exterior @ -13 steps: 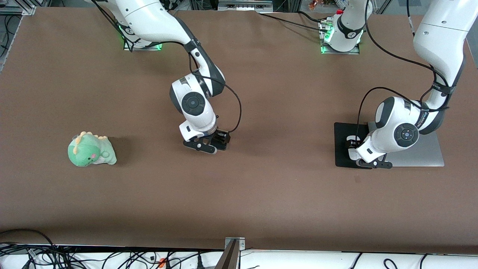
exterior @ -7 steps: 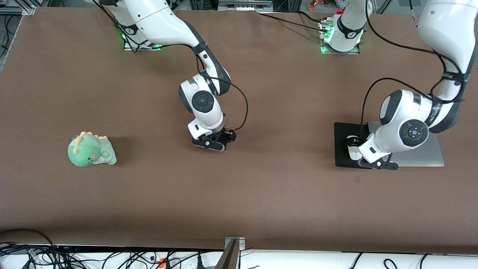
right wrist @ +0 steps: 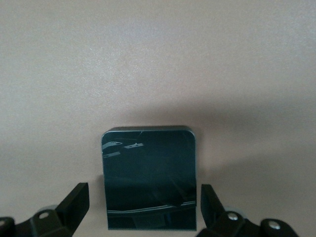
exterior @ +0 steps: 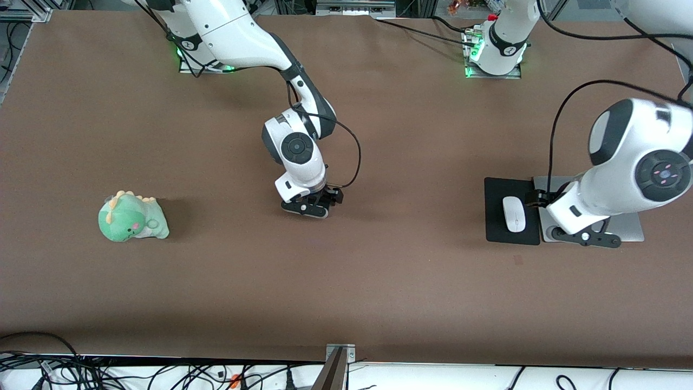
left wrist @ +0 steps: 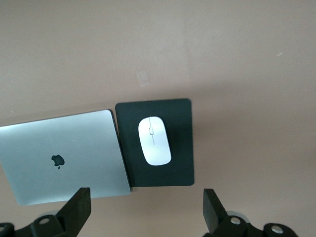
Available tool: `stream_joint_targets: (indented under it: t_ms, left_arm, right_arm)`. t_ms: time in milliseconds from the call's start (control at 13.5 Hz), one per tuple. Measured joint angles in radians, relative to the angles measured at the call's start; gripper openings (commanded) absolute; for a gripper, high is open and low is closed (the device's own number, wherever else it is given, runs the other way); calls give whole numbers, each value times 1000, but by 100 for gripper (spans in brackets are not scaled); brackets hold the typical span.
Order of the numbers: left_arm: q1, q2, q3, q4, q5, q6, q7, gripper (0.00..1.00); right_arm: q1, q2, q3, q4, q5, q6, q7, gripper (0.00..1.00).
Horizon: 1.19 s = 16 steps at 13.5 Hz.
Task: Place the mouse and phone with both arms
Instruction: 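Carry the phone toward the plush with the right gripper while the left gripper withdraws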
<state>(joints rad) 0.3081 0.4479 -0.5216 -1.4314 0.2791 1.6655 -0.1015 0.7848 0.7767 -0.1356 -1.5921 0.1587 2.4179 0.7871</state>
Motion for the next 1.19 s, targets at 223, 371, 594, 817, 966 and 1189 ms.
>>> stream_joint_targets:
  t_ms: [223, 371, 594, 817, 966, 1189]
  left_arm:
    - [-9, -112, 44, 22, -97, -34, 1, 100]
    - [-69, -206, 172, 7, -145, -46, 14, 100]
    - [-242, -311, 388, -60, -157, -53, 21, 100]
    - [-352, -365, 529, -157, -166, -31, 30, 100]
    - [-353, -400, 538, -228, -191, 39, 35, 100]
    - [-353, -456, 545, -331, -219, 117, 35, 100]
  right_arm:
    - [1, 1, 0, -3, 0, 0, -2, 100]
    - [1, 3, 0, -6, 0, 0, -2, 100]
    - [4, 13, 0, -7, 0, 5, -3, 98]
    - [6, 18, 0, -7, 0, 11, -3, 85]
    - [6, 18, 0, -7, 0, 11, -3, 67]
    - [6, 16, -1, -6, -1, 10, -5, 50]
